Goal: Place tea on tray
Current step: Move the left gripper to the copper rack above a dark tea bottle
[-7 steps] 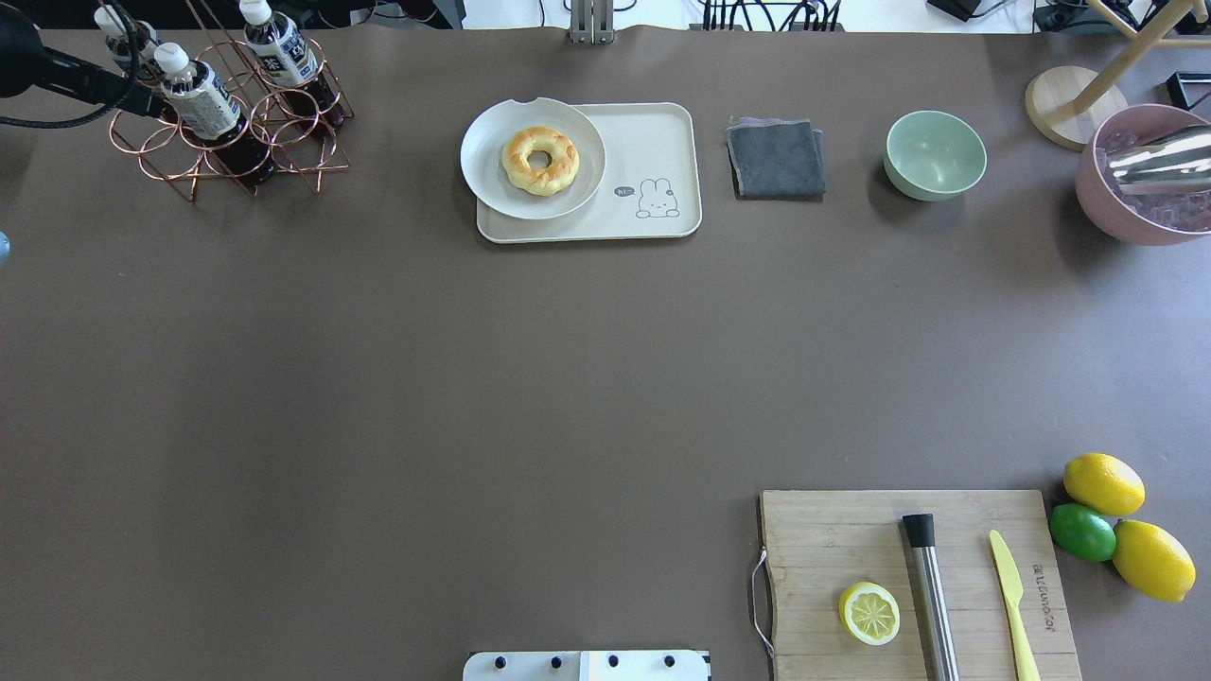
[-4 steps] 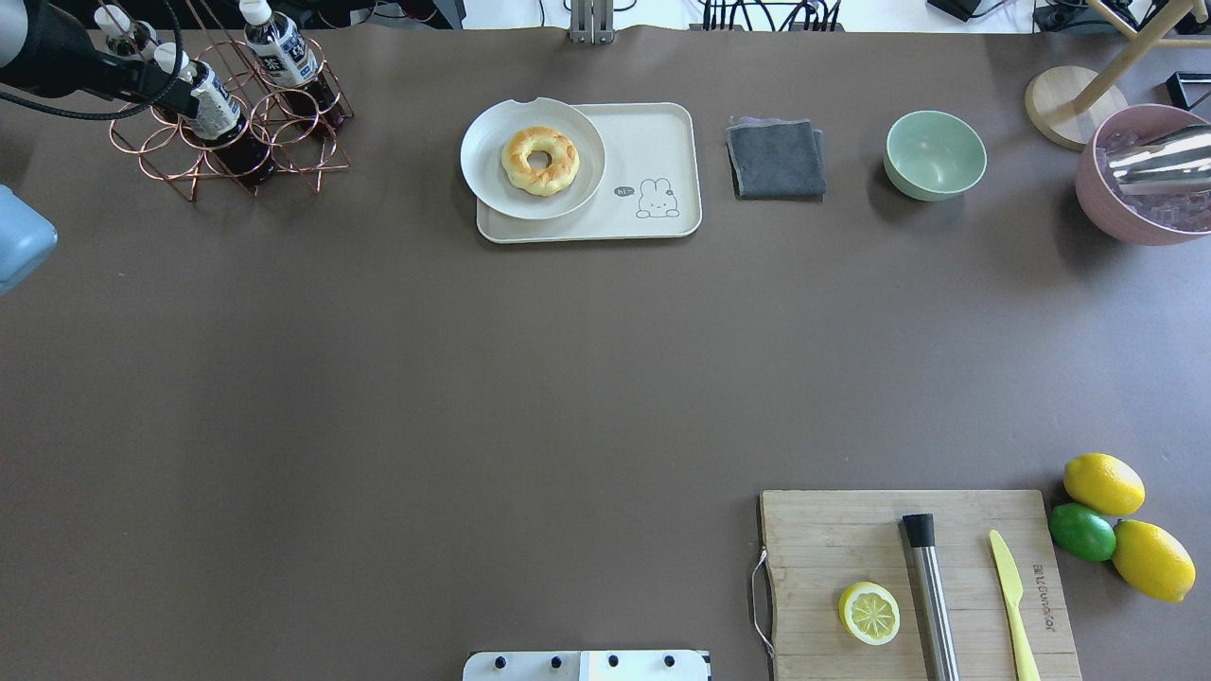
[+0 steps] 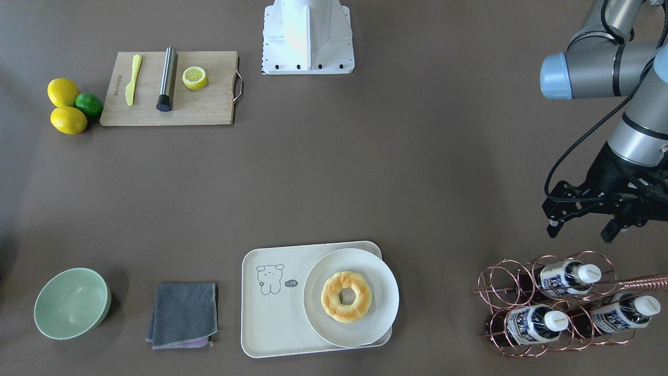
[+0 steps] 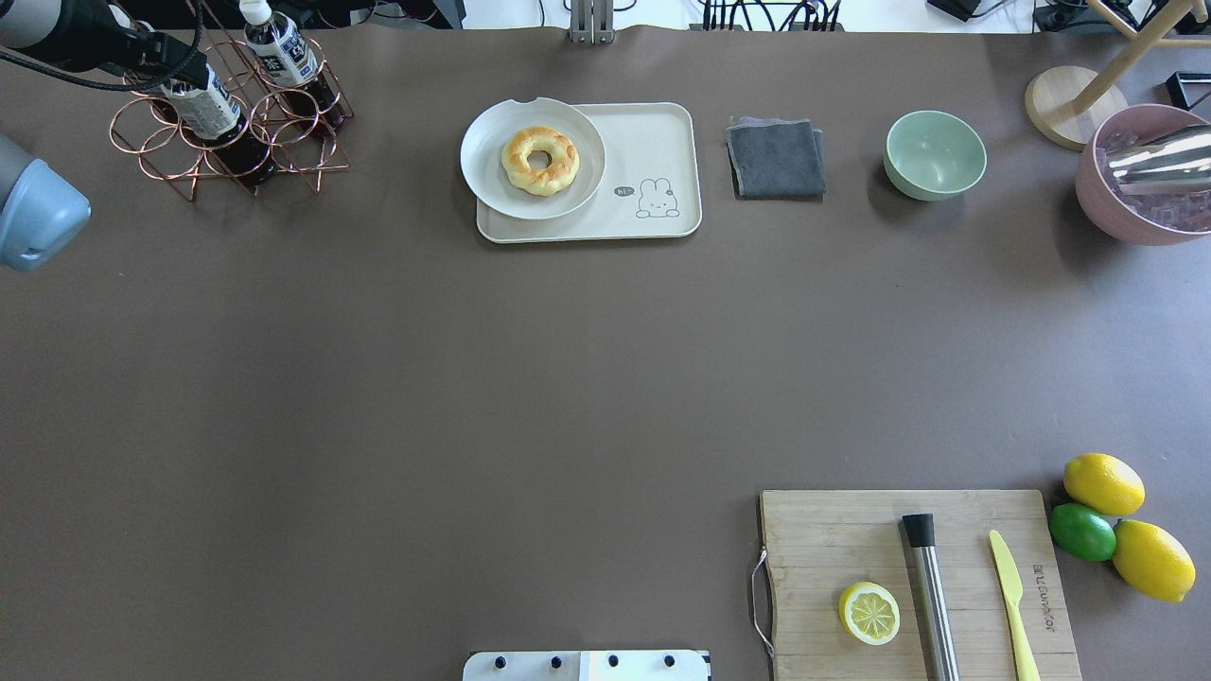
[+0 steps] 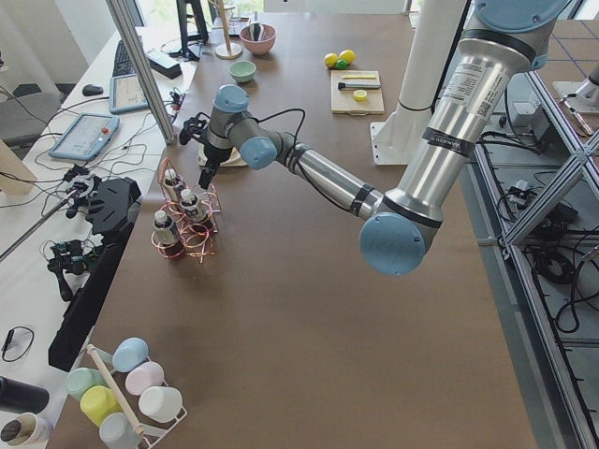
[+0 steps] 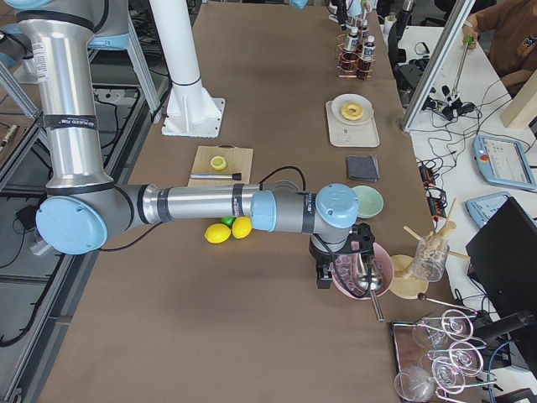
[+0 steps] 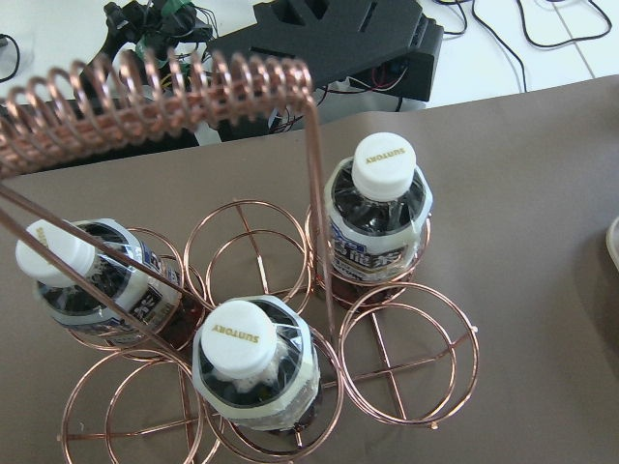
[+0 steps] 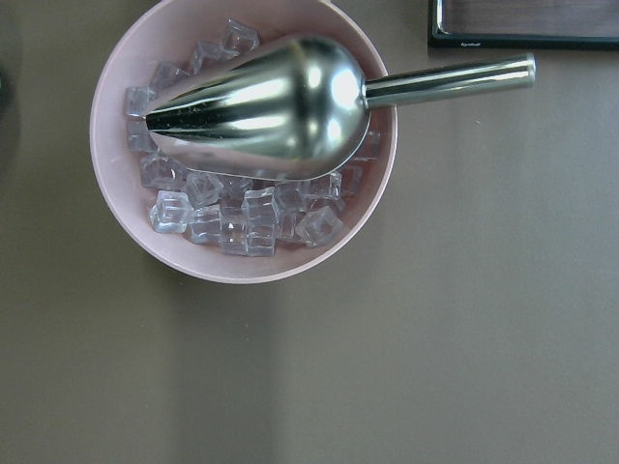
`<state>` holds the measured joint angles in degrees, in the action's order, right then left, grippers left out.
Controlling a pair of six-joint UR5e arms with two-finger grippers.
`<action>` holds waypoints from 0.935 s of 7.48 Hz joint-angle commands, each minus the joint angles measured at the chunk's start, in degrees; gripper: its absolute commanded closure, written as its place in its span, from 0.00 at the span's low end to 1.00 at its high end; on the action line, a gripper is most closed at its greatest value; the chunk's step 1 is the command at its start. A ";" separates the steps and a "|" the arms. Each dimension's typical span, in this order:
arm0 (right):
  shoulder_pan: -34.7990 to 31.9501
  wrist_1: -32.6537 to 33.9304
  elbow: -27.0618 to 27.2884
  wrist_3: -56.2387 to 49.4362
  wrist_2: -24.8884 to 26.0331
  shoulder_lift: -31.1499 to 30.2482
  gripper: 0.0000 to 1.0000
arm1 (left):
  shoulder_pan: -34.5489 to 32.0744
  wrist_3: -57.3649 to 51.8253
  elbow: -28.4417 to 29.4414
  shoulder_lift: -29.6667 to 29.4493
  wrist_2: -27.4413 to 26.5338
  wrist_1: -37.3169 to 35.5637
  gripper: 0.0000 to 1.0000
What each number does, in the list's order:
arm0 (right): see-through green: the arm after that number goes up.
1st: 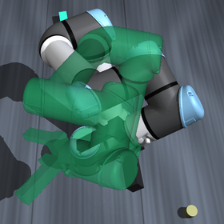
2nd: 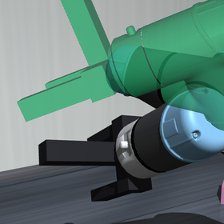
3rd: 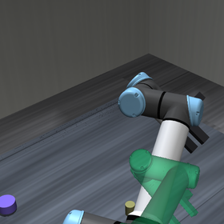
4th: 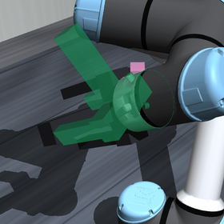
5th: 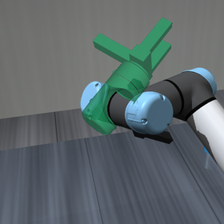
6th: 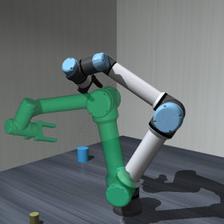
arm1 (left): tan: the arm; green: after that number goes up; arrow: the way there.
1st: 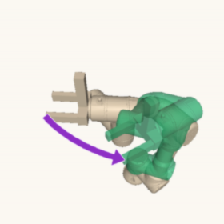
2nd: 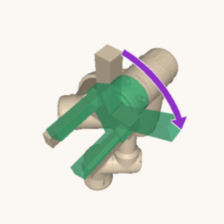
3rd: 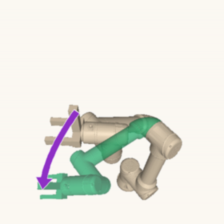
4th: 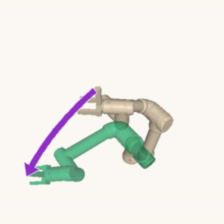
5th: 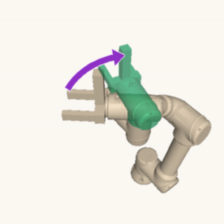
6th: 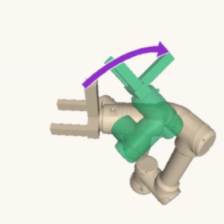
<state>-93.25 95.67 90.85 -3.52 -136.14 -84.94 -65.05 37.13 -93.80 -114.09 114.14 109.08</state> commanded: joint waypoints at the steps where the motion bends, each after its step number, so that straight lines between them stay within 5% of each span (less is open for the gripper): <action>1: 0.00 -0.05 0.03 0.09 -0.09 0.30 0.00 | -0.43 0.31 3.52 -0.34 -2.96 2.62 0.08; 3: 0.09 -0.05 0.12 0.09 -0.09 0.48 0.00 | -0.69 0.84 5.72 -1.66 -2.96 3.51 0.23; 7: 0.09 -0.05 0.03 0.09 -0.09 0.83 0.00 | -0.87 0.84 9.93 -3.93 -2.96 5.53 0.27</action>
<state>-93.22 95.63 90.92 -3.43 -136.23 -84.23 -65.80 37.96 -86.16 -116.64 111.19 113.73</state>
